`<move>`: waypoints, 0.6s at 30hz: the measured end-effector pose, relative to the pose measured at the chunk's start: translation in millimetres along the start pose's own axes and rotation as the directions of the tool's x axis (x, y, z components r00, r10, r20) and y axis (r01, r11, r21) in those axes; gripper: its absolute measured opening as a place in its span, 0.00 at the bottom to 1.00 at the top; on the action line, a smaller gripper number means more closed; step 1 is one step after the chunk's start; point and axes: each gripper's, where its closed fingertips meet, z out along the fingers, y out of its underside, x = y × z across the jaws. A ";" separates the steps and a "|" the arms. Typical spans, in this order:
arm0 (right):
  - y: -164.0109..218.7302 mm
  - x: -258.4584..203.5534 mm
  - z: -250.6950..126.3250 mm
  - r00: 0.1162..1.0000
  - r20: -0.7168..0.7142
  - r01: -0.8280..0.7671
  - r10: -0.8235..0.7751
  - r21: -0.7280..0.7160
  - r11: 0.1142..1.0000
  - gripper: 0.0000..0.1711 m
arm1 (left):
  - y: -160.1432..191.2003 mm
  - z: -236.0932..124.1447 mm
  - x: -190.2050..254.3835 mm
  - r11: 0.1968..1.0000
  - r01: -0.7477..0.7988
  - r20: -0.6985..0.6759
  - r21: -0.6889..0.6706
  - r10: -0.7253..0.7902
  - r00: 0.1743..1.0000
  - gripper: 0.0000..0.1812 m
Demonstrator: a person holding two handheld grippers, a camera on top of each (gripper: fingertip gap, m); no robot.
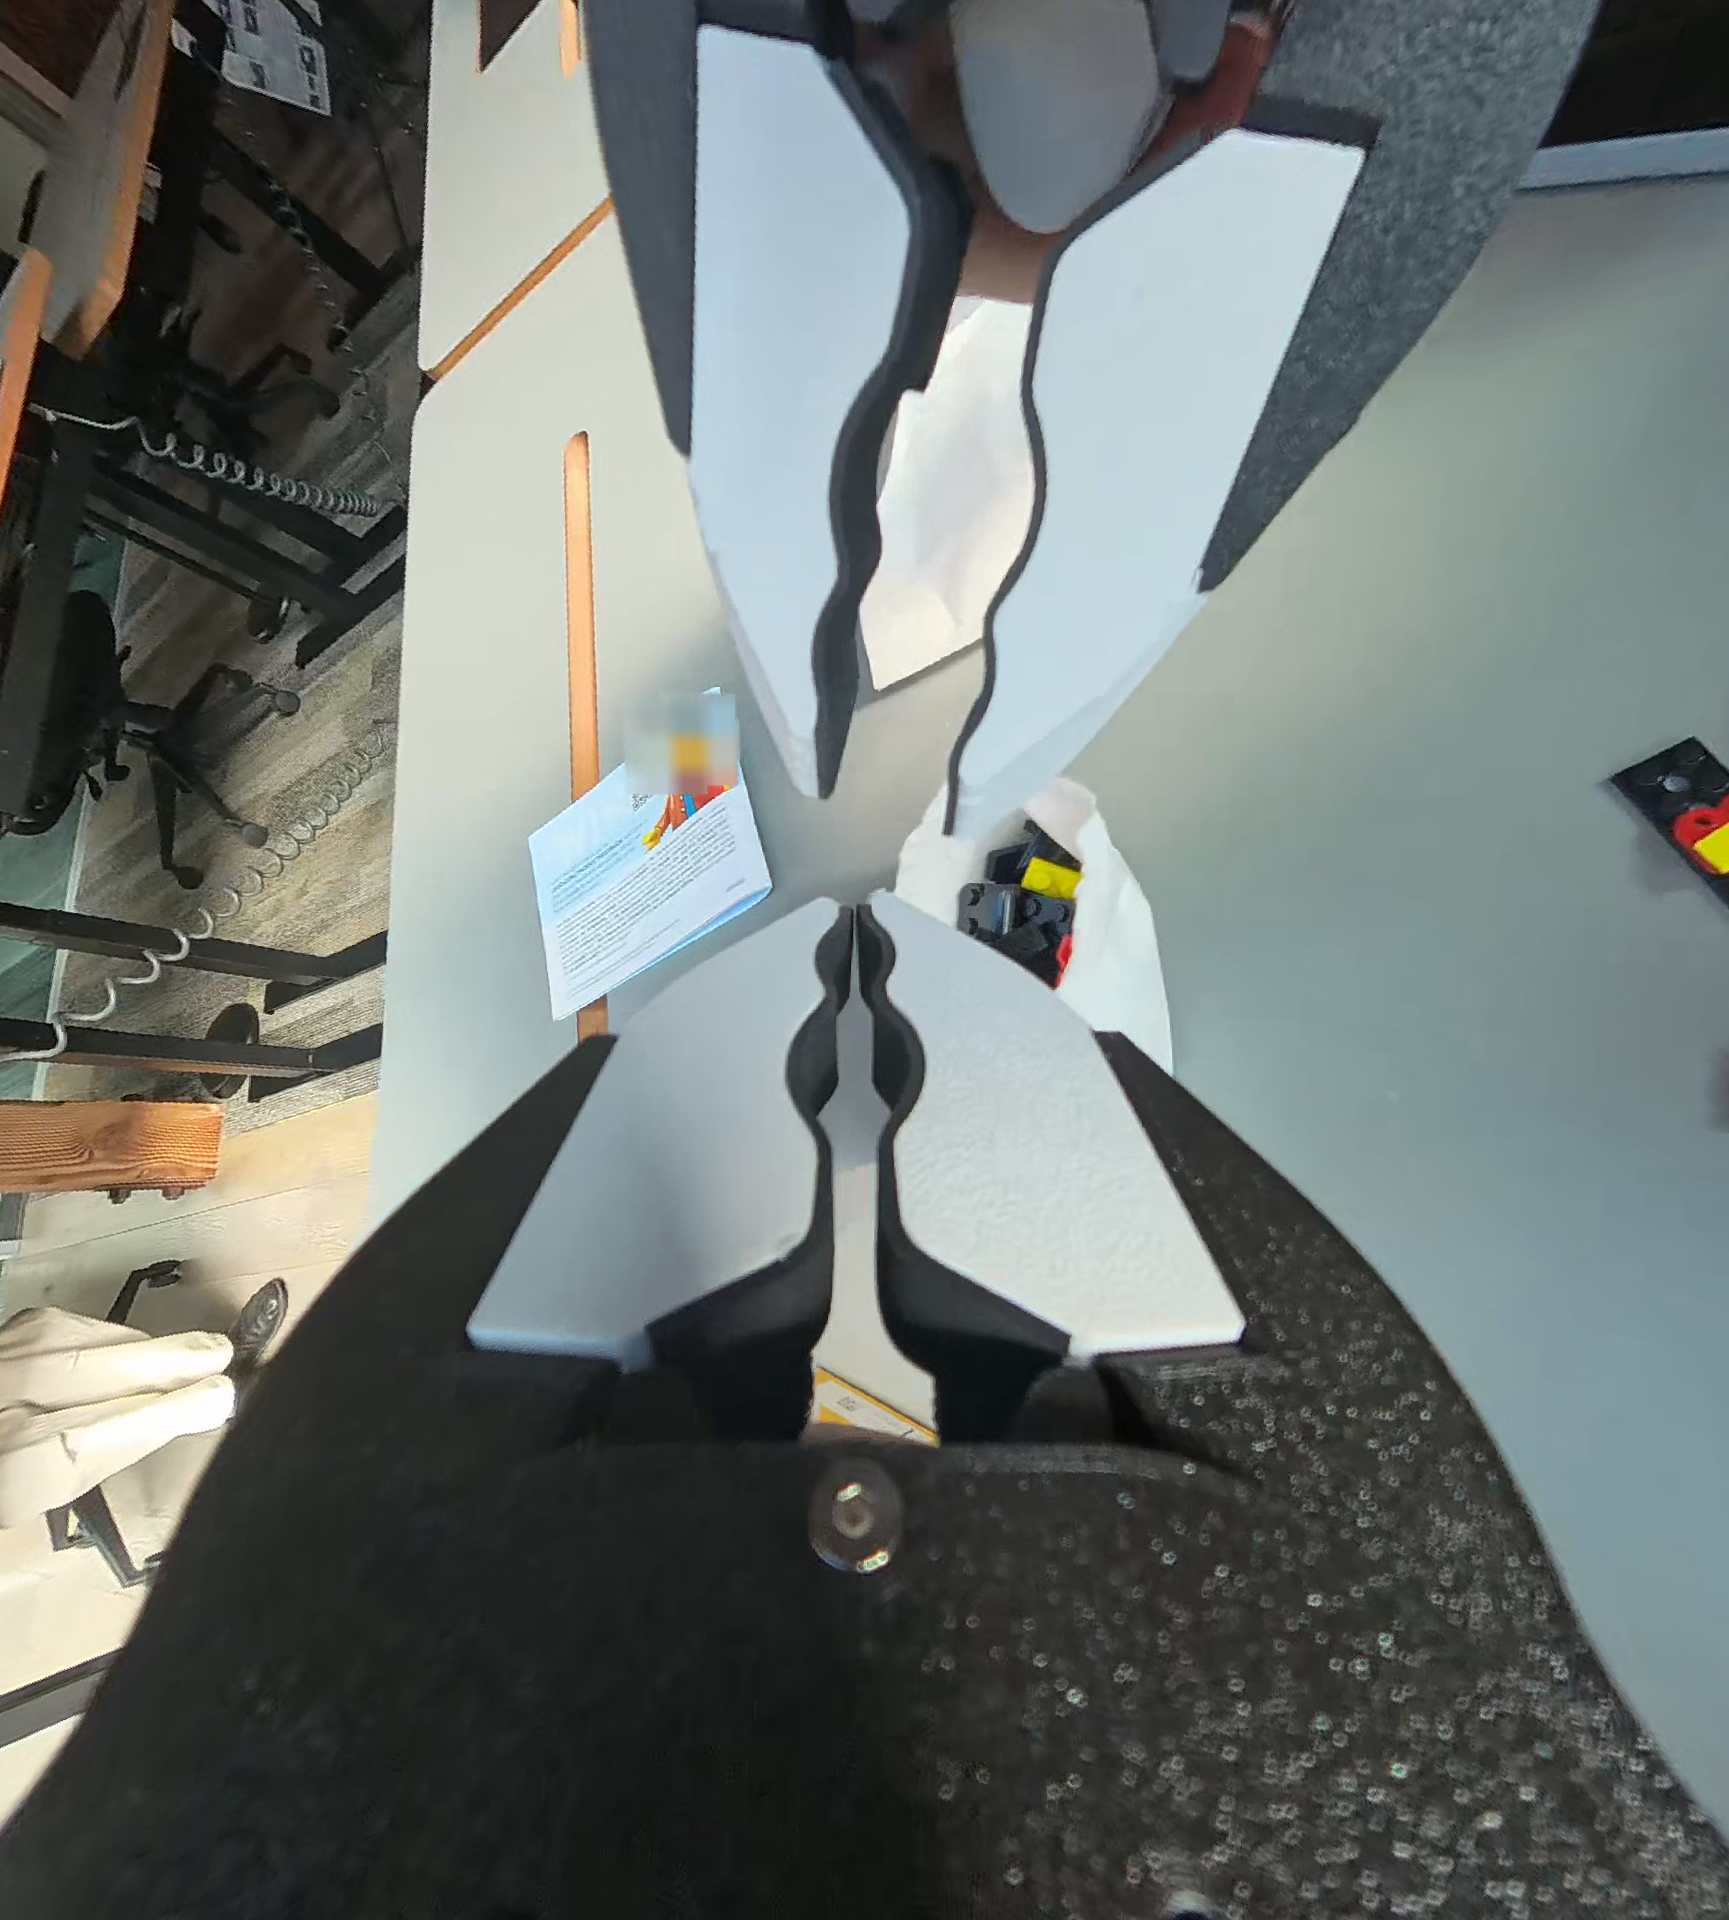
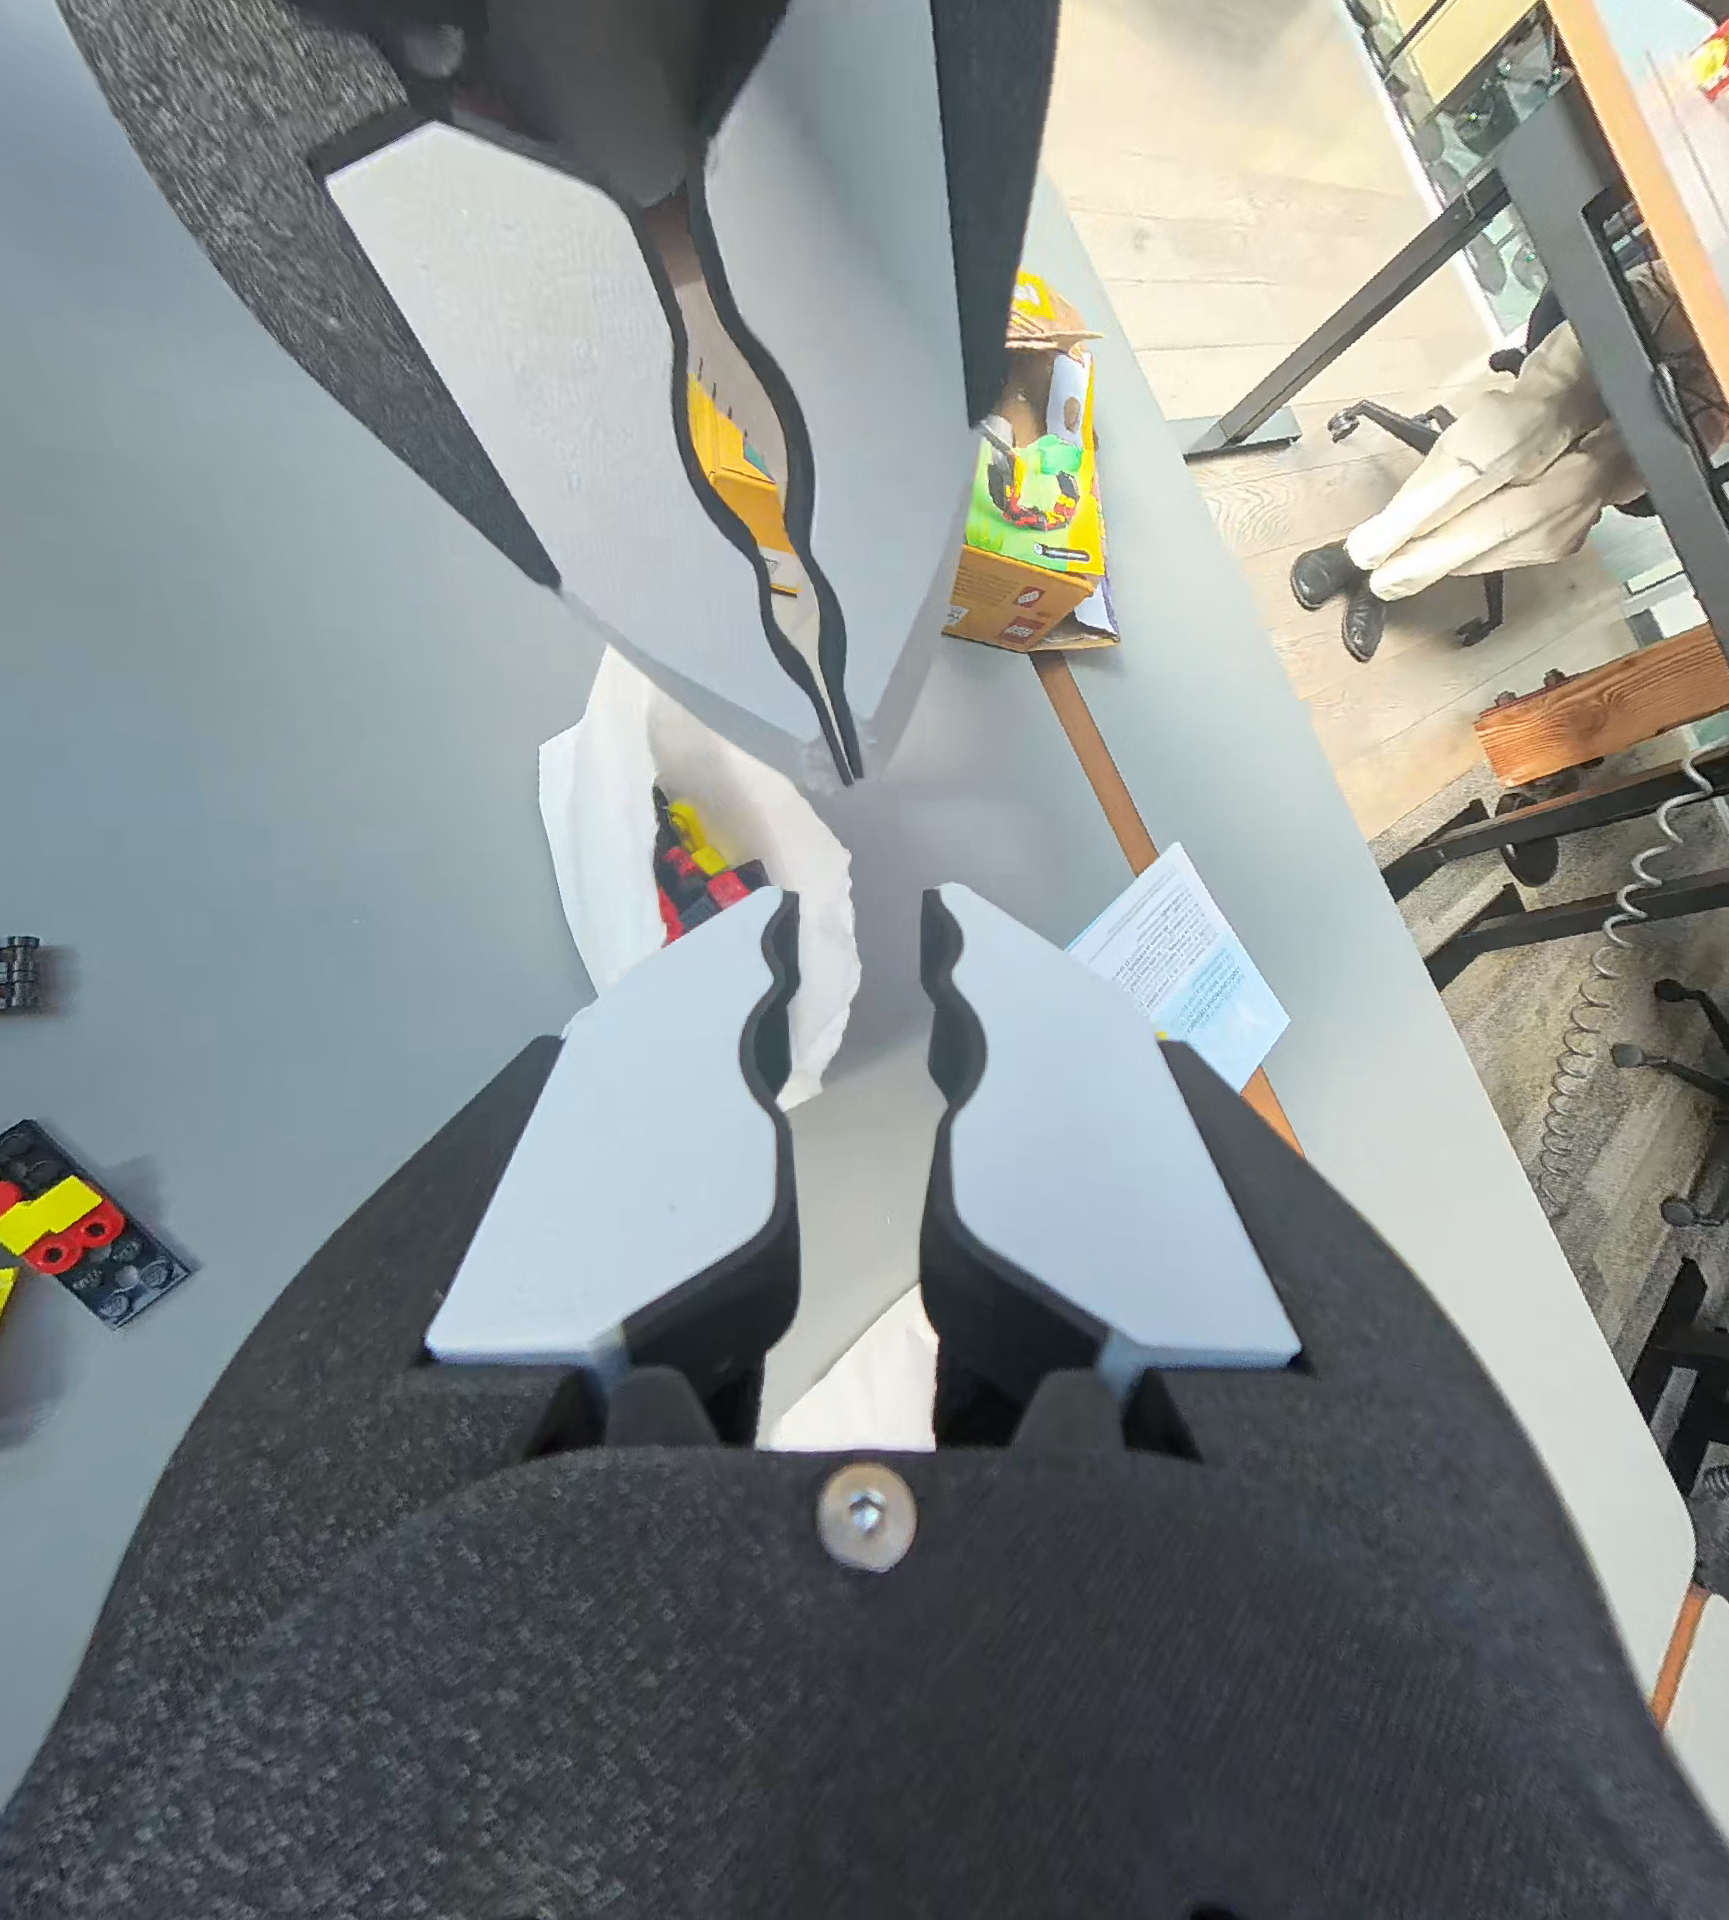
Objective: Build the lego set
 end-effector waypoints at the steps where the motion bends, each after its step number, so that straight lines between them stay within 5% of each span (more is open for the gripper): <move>1: 3.0 2.0 -5.1 1.000 -0.017 -0.013 0.013 -0.001 1.000 0.13 | -1.0 -5.9 -1.5 1.000 0.005 0.020 0.005 -0.005 1.000 0.01; 4: 21.6 -14.2 -32.8 0.992 0.011 -0.127 0.127 -0.003 0.992 0.13 | -12.6 -32.3 14.9 0.995 0.065 0.028 0.071 -0.067 0.997 0.02; 7: 46.7 -83.5 -62.0 0.949 0.188 -0.249 0.252 -0.039 0.968 0.12 | -21.4 -50.0 77.4 0.979 0.132 -0.119 0.153 -0.114 0.986 0.04; 13: 83.4 -180.8 -60.5 0.953 0.226 -0.190 0.204 -0.081 0.978 0.12 | -14.2 -19.4 196.0 0.970 0.209 -0.315 0.121 -0.162 0.935 0.08; 18: 90.9 -186.7 -45.8 0.956 0.243 -0.140 0.165 -0.120 0.983 0.17 | -15.6 5.5 201.7 0.989 0.123 -0.267 0.080 -0.098 0.959 0.11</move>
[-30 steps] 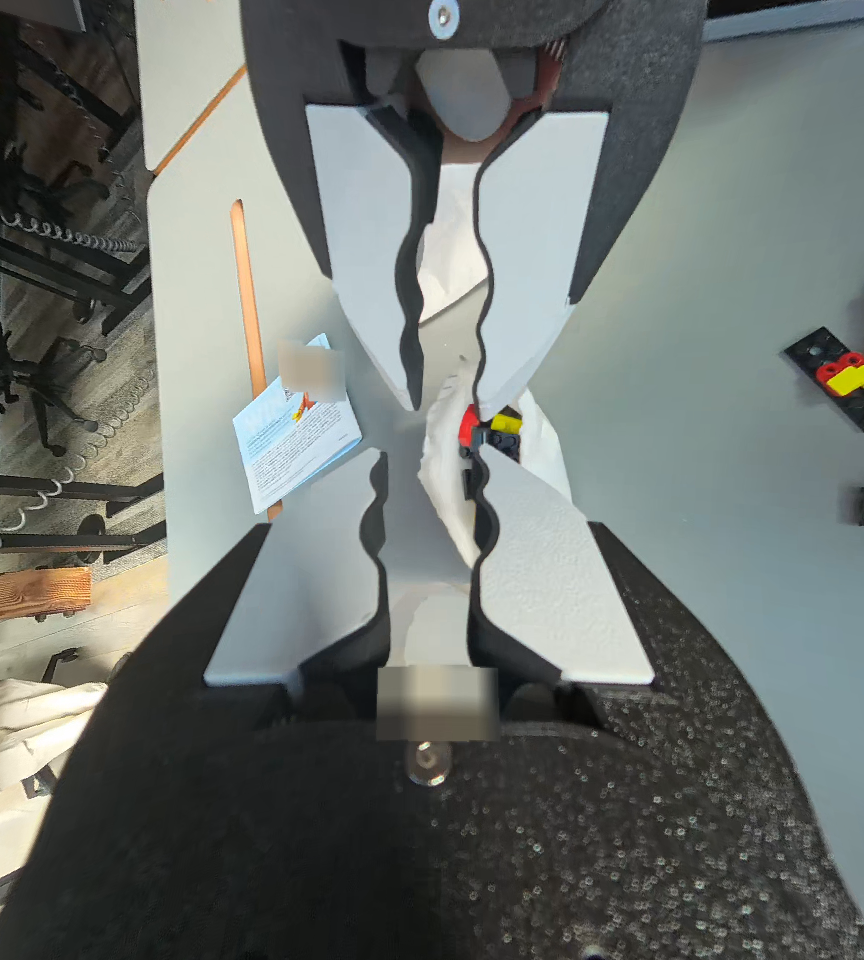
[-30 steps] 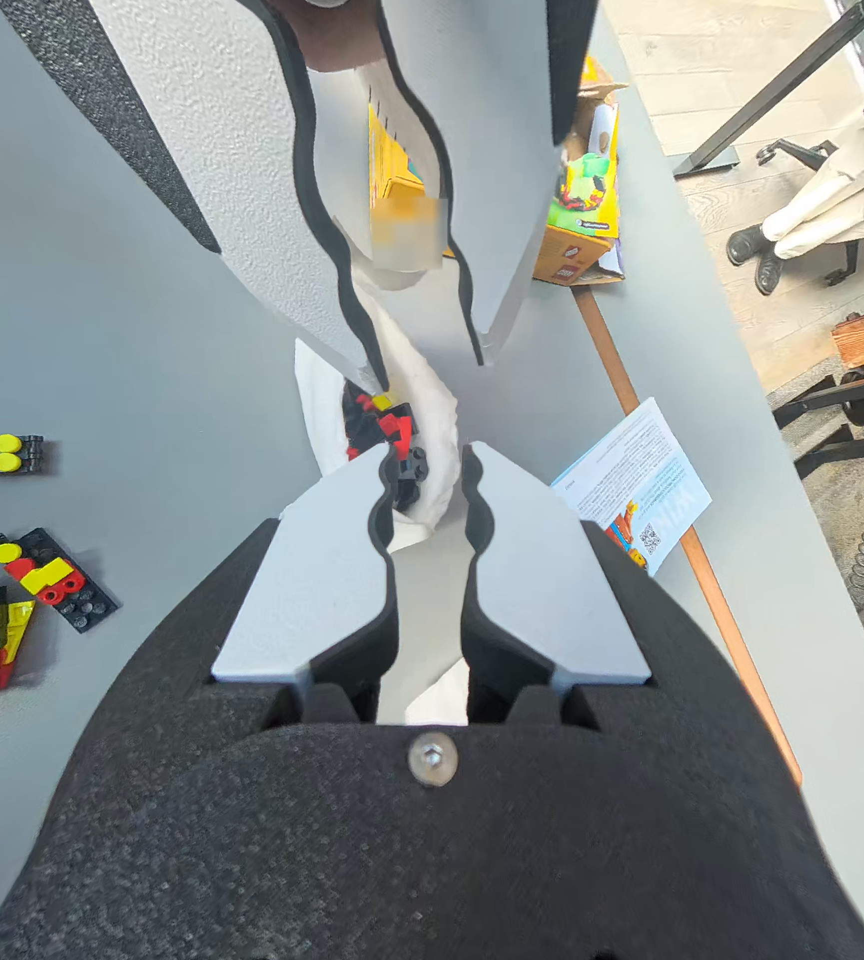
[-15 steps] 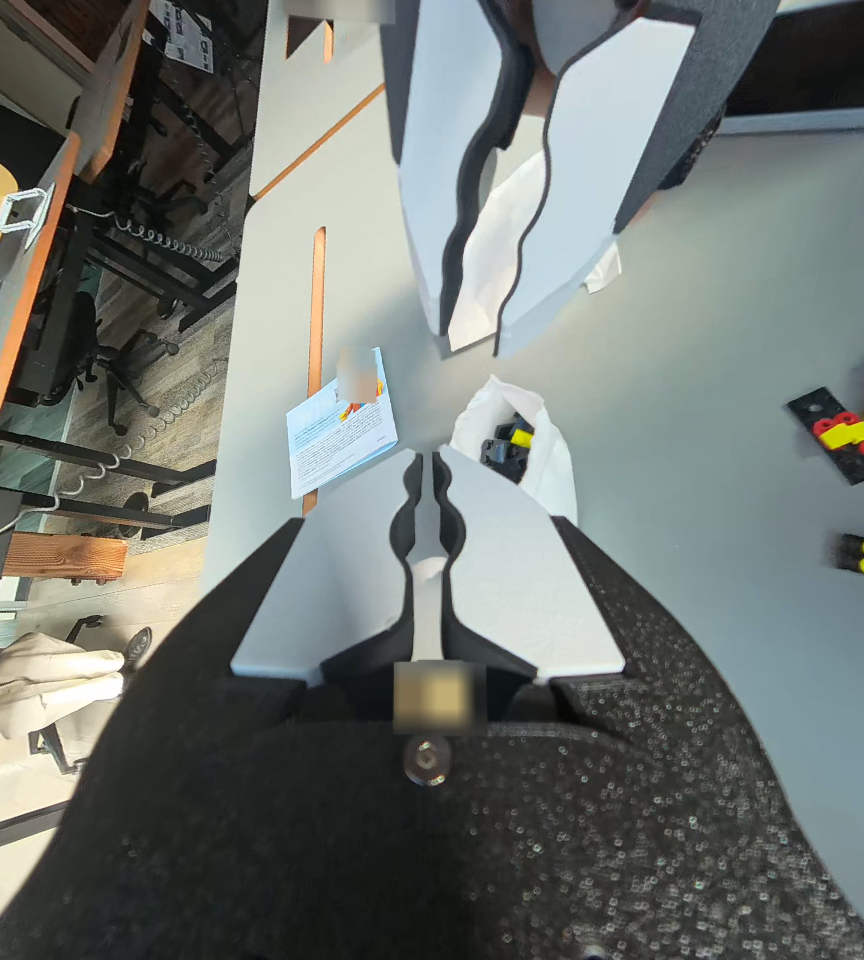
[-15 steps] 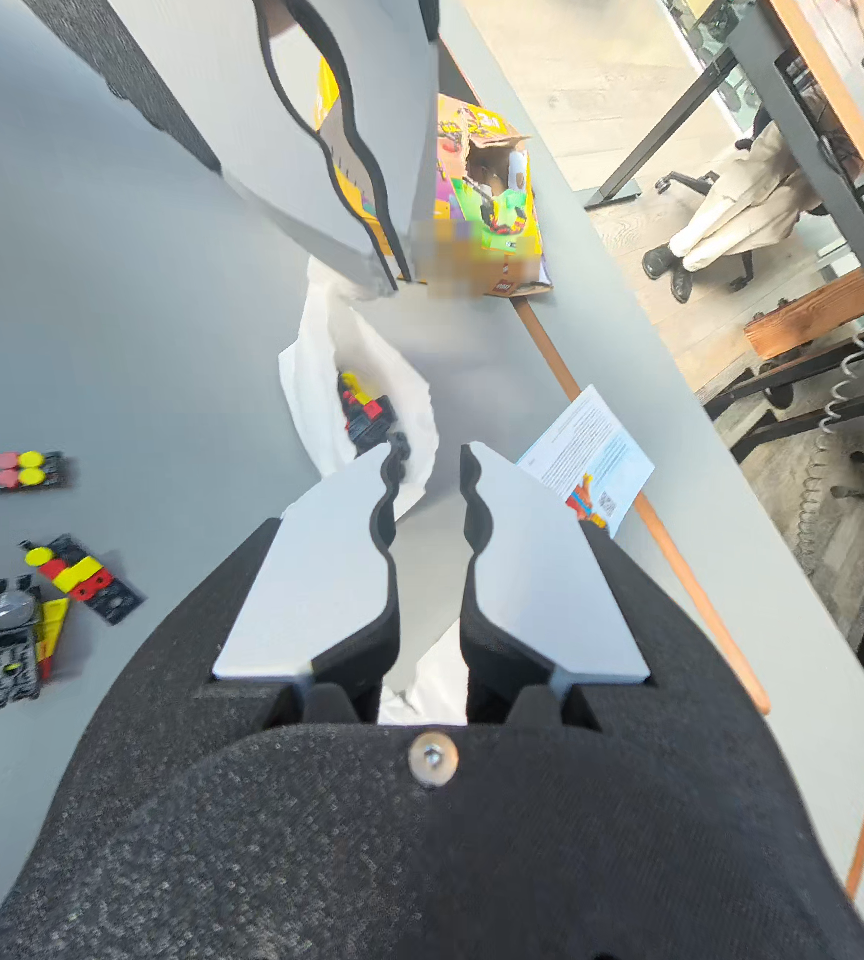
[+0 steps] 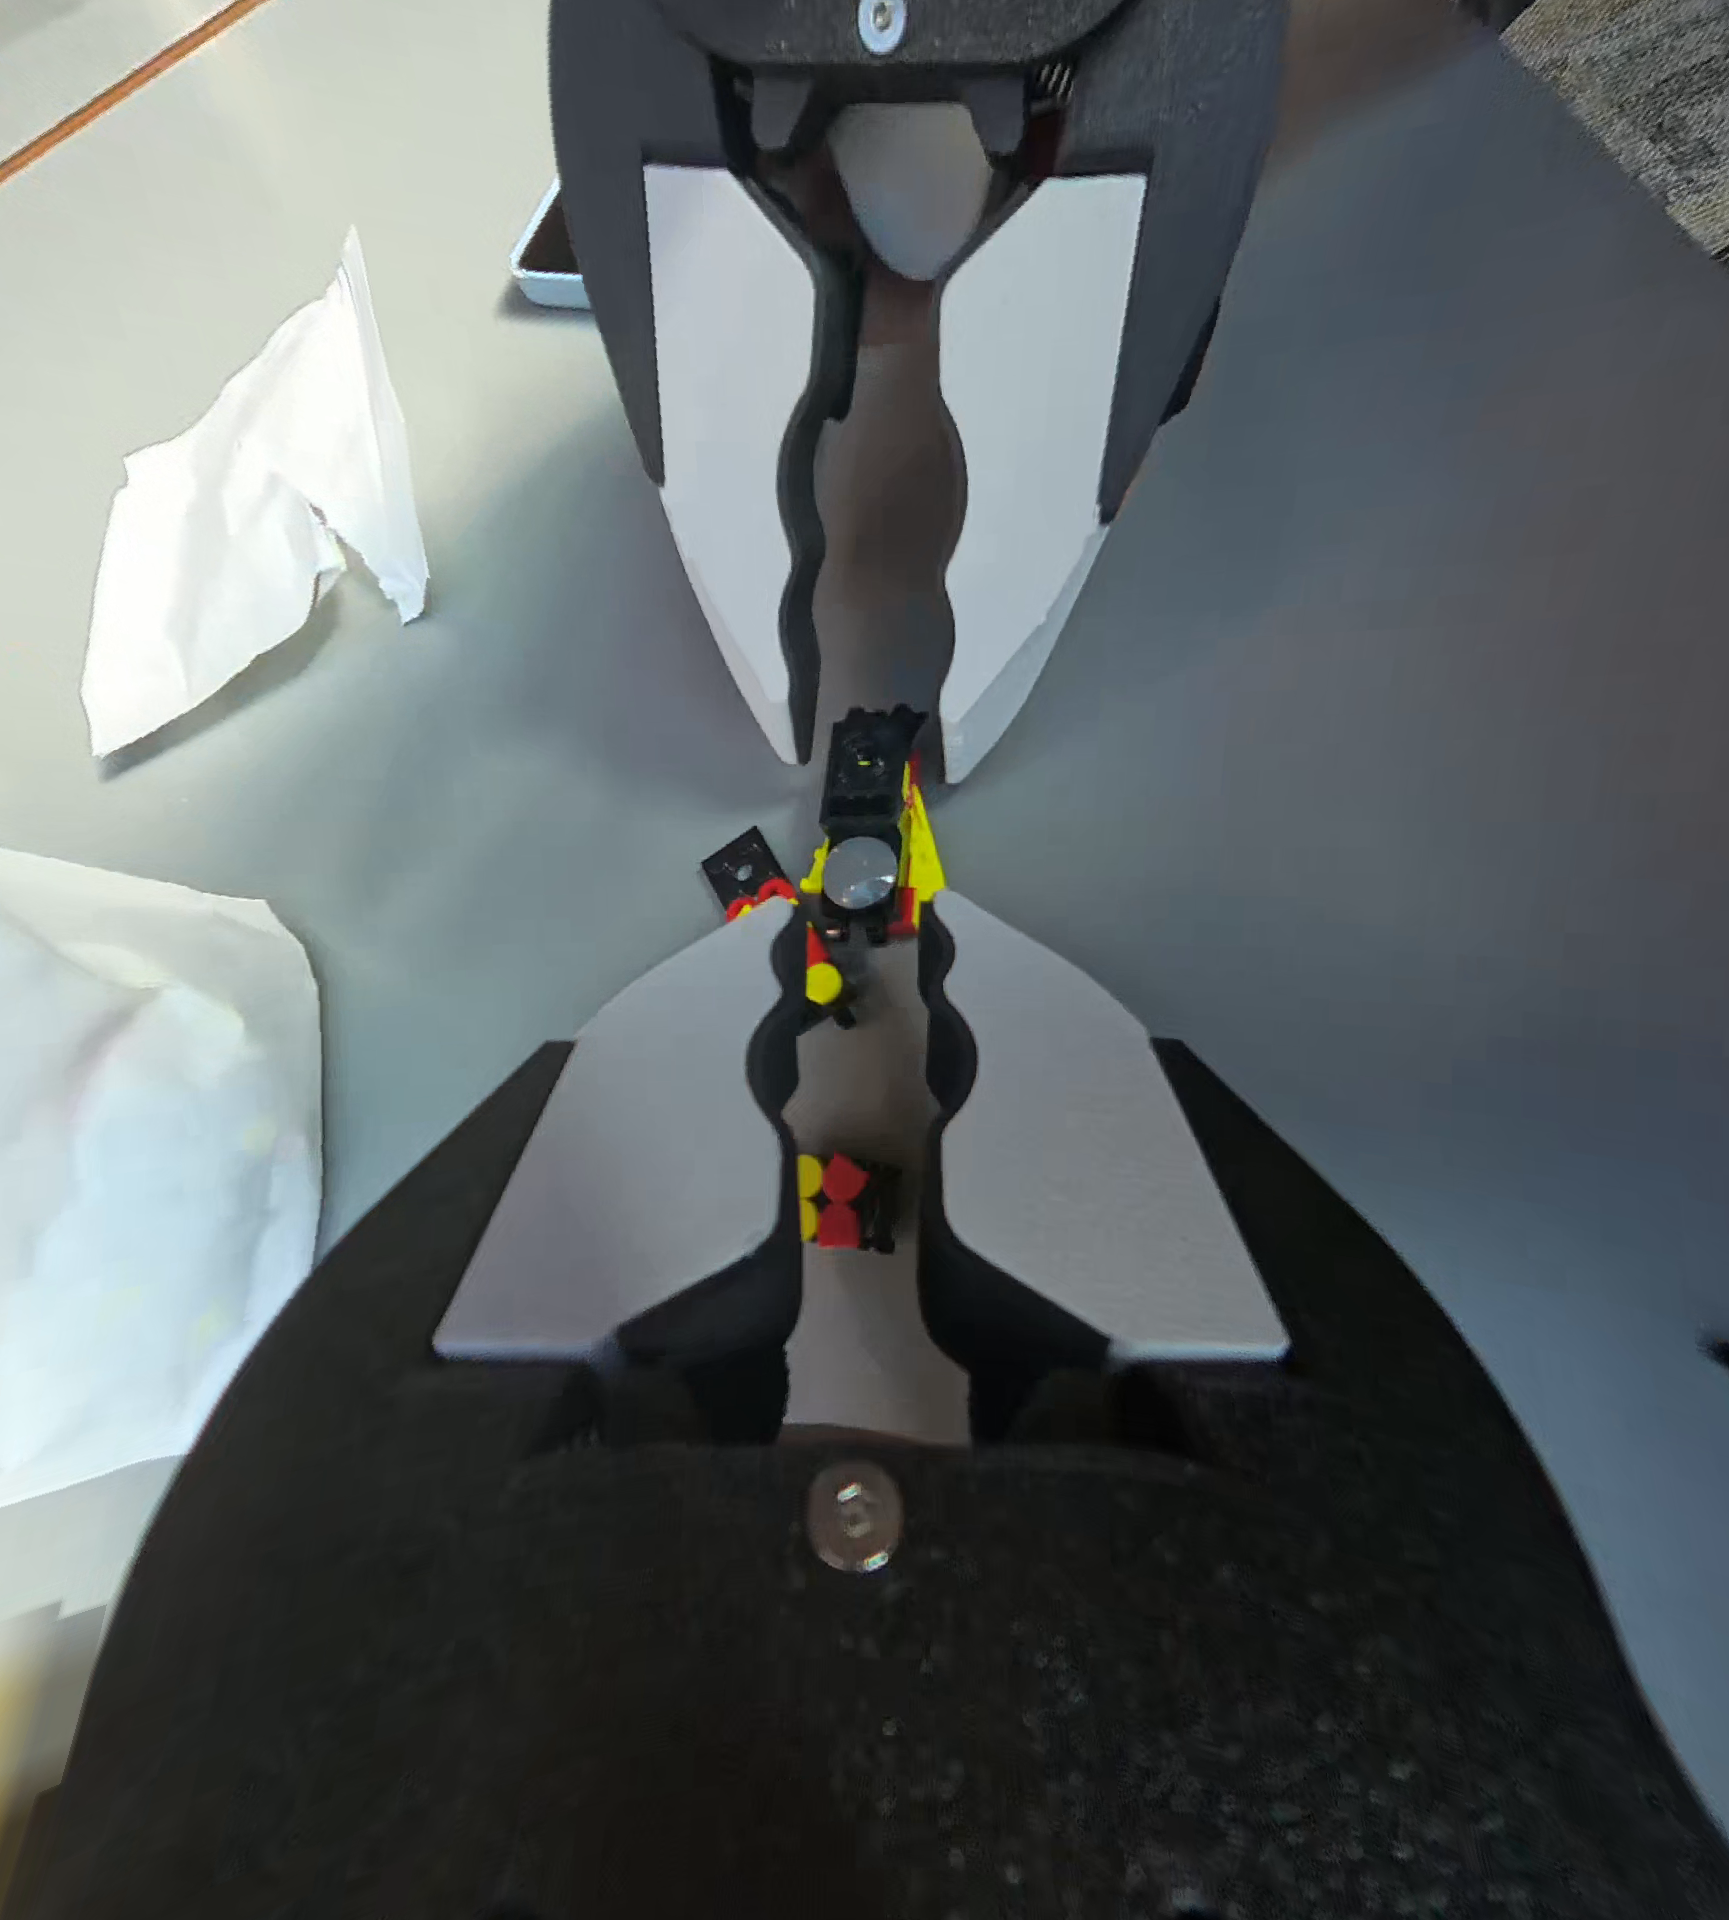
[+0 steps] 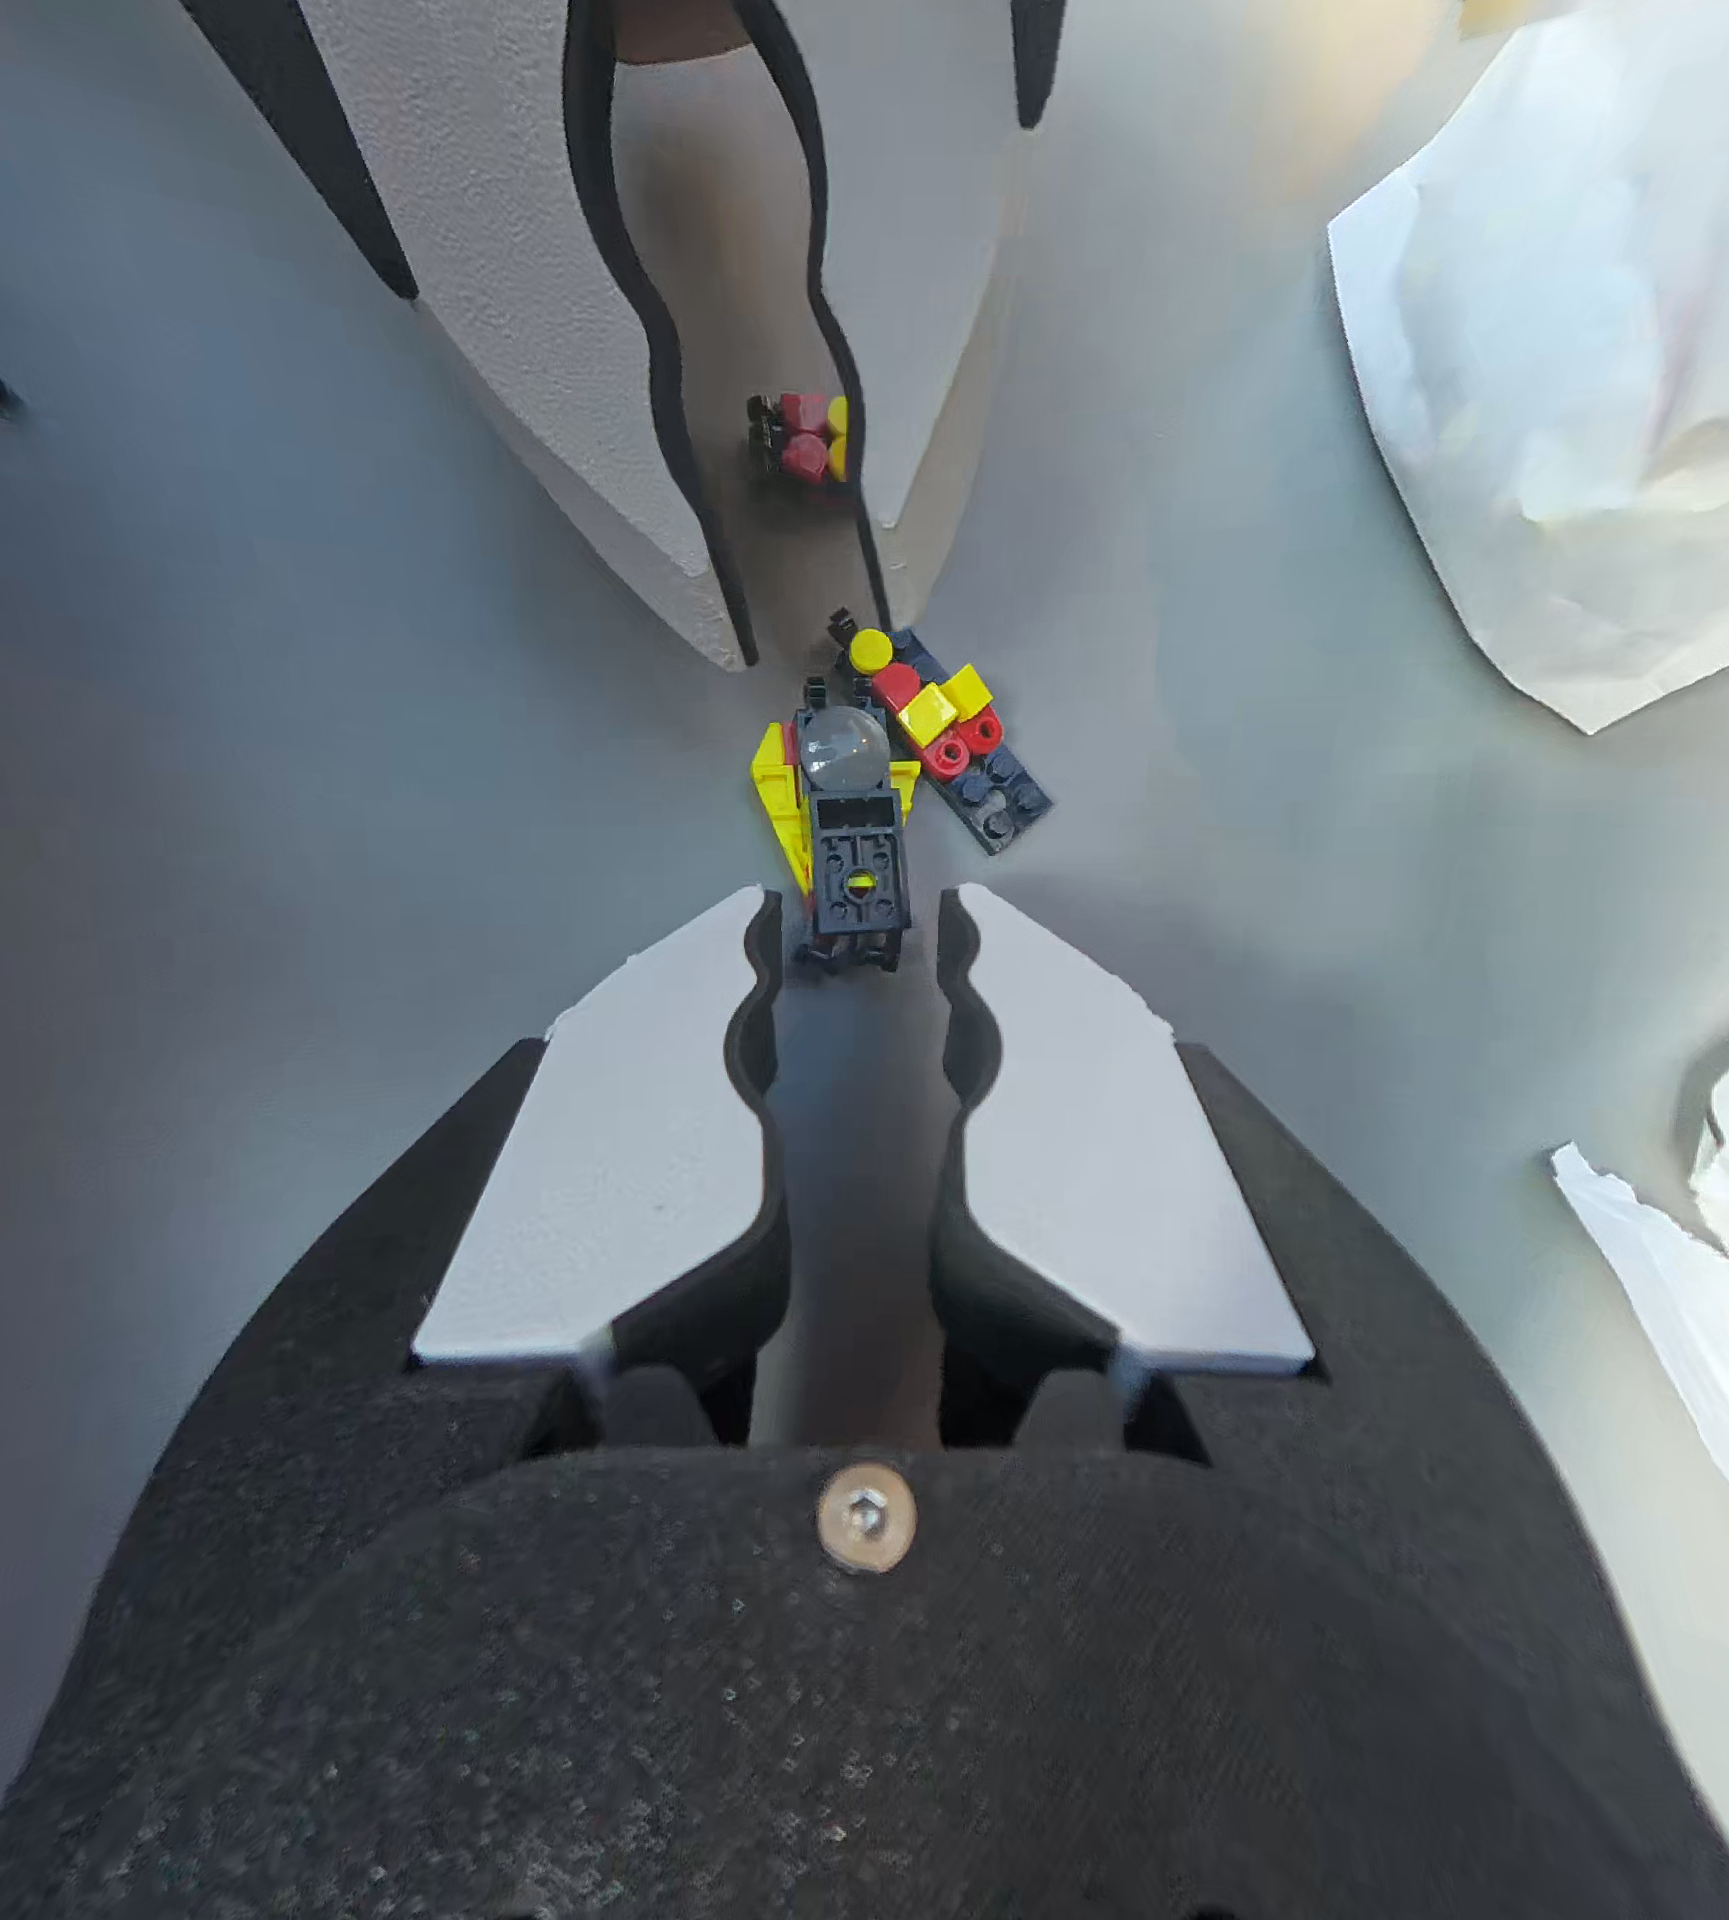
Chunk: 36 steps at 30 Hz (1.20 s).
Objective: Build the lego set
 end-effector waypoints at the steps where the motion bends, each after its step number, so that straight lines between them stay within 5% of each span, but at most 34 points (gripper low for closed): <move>1: -0.4 -0.7 0.3 1.000 0.014 -0.003 0.003 0.005 1.000 0.17 | -2.8 1.6 -2.2 1.000 -0.006 0.001 0.006 0.006 1.000 0.11; 15: -3.3 1.0 -0.6 0.998 0.057 -0.032 0.029 0.050 0.998 0.11 | 6.1 22.9 4.5 0.988 0.027 -0.195 -0.153 -0.057 0.979 0.09; 22: -6.6 1.2 -2.0 0.879 0.270 -0.430 0.393 0.093 0.898 0.10 | 7.4 22.9 3.5 0.986 0.049 -0.219 -0.159 -0.084 0.972 0.09; 28: 4.6 -0.8 -12.2 0.998 0.015 -0.057 0.057 0.003 0.998 0.12 | 5.8 24.1 4.4 0.986 0.011 -0.205 -0.167 -0.046 0.978 0.09; 36: 10.0 -0.5 -7.9 0.996 -0.002 -0.092 0.092 0.009 0.996 0.11 | 5.1 24.0 4.7 0.985 0.021 -0.200 -0.169 -0.055 0.978 0.09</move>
